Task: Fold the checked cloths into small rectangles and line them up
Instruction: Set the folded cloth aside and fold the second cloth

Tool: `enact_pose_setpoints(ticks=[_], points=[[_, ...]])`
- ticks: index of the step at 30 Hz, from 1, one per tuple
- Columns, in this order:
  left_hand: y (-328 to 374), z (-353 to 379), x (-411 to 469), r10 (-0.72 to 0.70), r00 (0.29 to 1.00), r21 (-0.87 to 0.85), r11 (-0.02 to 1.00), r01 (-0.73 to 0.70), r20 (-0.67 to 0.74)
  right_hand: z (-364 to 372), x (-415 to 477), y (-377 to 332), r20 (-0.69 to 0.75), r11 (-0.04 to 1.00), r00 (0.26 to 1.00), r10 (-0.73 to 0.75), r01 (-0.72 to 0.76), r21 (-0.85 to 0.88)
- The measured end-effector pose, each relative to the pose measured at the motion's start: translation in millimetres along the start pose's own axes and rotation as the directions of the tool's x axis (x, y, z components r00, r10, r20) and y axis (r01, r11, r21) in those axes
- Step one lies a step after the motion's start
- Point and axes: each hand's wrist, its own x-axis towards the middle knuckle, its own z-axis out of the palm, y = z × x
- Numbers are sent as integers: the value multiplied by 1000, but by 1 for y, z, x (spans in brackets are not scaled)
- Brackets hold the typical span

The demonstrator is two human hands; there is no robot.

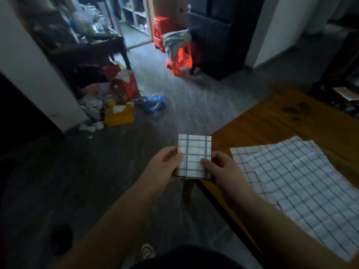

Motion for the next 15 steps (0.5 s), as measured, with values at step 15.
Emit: enact_pose_setpoints(ticks=[15], points=[[-9, -295, 28, -73, 965, -129, 991, 42, -251, 286, 102, -59, 299, 999, 954, -39, 47, -22]])
